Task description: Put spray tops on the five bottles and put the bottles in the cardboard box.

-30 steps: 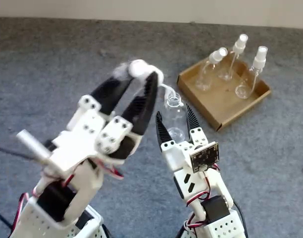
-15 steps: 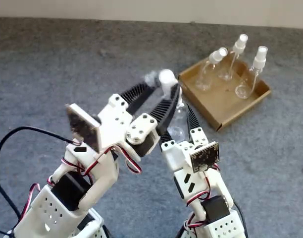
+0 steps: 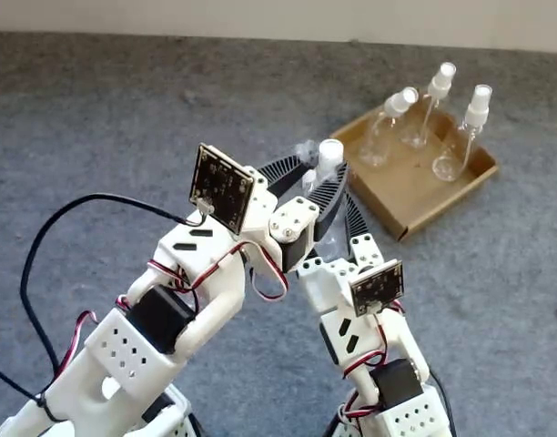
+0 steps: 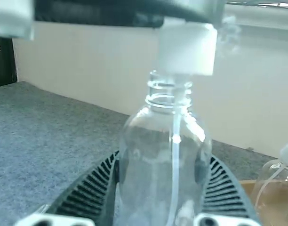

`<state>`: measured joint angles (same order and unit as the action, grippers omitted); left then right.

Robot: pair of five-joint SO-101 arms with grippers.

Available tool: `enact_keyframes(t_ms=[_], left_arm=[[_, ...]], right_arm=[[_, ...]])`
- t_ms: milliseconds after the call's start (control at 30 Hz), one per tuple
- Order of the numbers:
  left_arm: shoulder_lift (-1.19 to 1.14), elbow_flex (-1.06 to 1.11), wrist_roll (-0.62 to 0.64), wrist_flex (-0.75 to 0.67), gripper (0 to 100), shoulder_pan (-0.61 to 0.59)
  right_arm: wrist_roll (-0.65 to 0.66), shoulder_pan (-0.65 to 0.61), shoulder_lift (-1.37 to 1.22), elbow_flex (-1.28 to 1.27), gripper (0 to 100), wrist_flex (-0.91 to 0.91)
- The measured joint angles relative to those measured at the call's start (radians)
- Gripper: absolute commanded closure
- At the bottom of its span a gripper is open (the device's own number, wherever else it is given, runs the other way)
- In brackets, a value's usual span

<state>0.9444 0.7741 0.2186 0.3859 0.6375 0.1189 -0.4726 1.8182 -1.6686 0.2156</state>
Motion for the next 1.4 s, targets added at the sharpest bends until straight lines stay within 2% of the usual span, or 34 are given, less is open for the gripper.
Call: enact_keyframes(t_ms=[467,733,1100,1167,1267,1400], left_arm=[[0.000,-0.014,0.002,0.054,97,-0.034],[0.000,-0.083,0.002,0.184,97,-0.018],[0.002,-0.084,0.002,0.204,97,-0.018],[0.002,-0.084,-0.021,0.224,97,-0.018],[0.009,-0.078,-0.124,0.239,96,0.002],[0.014,-0.074,-0.167,0.247,87,0.008]], right_arm=[[0.000,-0.003,0.000,0.000,83.3,0.000],[0.000,-0.003,0.000,0.000,83.3,0.000],[0.000,-0.002,0.000,0.000,83.3,0.000],[0.000,-0.005,0.000,0.000,83.3,0.000],[0.000,-0.005,0.000,0.000,83.3,0.002],[0.000,-0.002,0.000,0.000,83.3,0.002]])
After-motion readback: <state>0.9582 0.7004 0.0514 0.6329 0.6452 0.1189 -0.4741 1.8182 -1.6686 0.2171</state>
